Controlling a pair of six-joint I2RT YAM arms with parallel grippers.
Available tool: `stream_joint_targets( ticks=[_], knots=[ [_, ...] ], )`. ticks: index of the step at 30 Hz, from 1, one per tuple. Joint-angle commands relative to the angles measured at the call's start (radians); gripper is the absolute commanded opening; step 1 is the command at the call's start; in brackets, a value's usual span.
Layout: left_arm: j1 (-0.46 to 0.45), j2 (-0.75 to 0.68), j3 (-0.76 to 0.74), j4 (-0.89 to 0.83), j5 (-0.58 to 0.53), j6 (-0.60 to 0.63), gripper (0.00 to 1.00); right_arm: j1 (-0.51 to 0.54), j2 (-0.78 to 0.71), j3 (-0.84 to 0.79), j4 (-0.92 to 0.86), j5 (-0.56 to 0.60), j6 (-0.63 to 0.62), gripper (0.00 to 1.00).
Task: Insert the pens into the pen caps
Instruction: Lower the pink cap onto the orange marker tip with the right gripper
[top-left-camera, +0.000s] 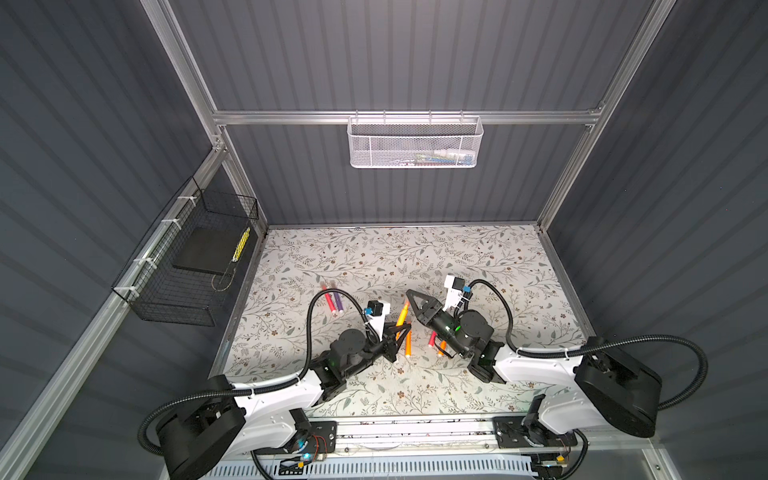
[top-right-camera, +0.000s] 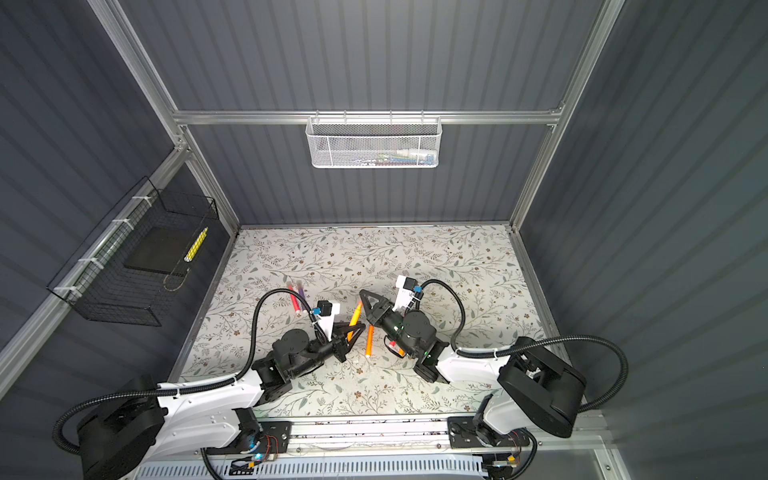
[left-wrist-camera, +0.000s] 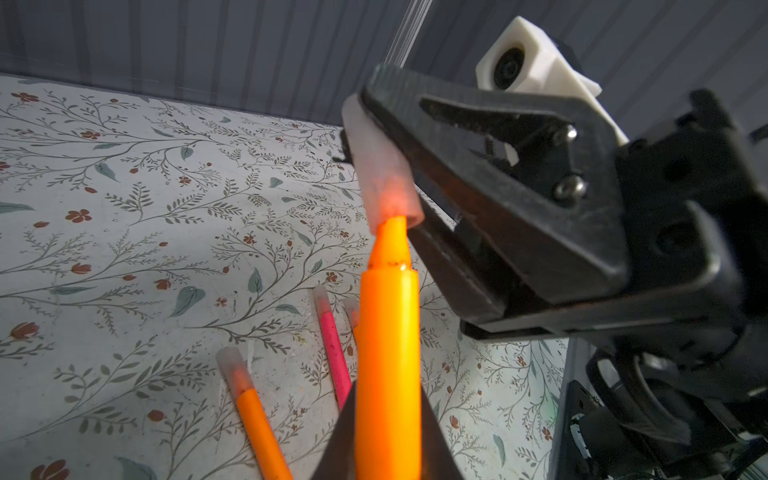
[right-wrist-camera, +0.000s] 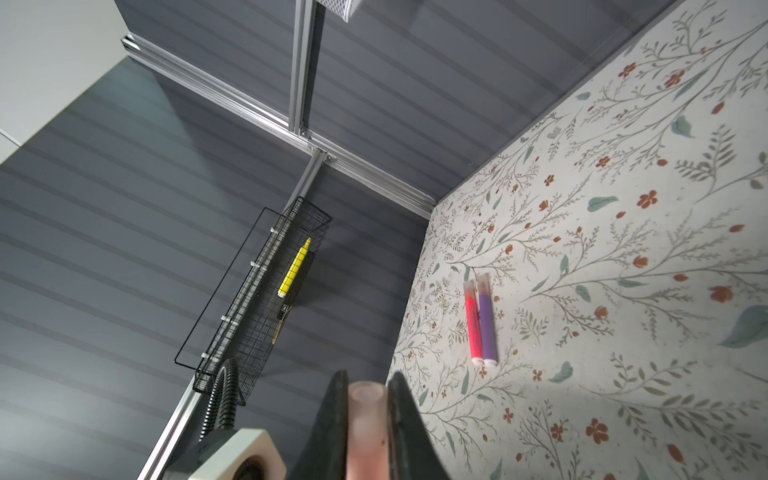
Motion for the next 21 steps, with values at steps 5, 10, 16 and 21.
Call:
stream_joint_targets(
  ticks=[5,10,16,21],
  knots=[
    [0.038,0.04,0.11,0.097,0.094,-0.078,0.0,0.039,-0.034,-0.118,0.156,-0.024,-0.105,0.0],
    [0.081,0.088,0.115,0.23,0.22,-0.16,0.0,0.055,-0.032,-0.112,0.192,-0.079,-0.155,0.0],
    [0.131,0.098,0.11,0.319,0.332,-0.224,0.0,0.056,-0.014,-0.132,0.27,-0.14,-0.2,0.07],
    [0.149,0.068,0.098,0.328,0.366,-0.238,0.0,0.058,-0.096,-0.158,0.192,-0.129,-0.26,0.15]
  ],
)
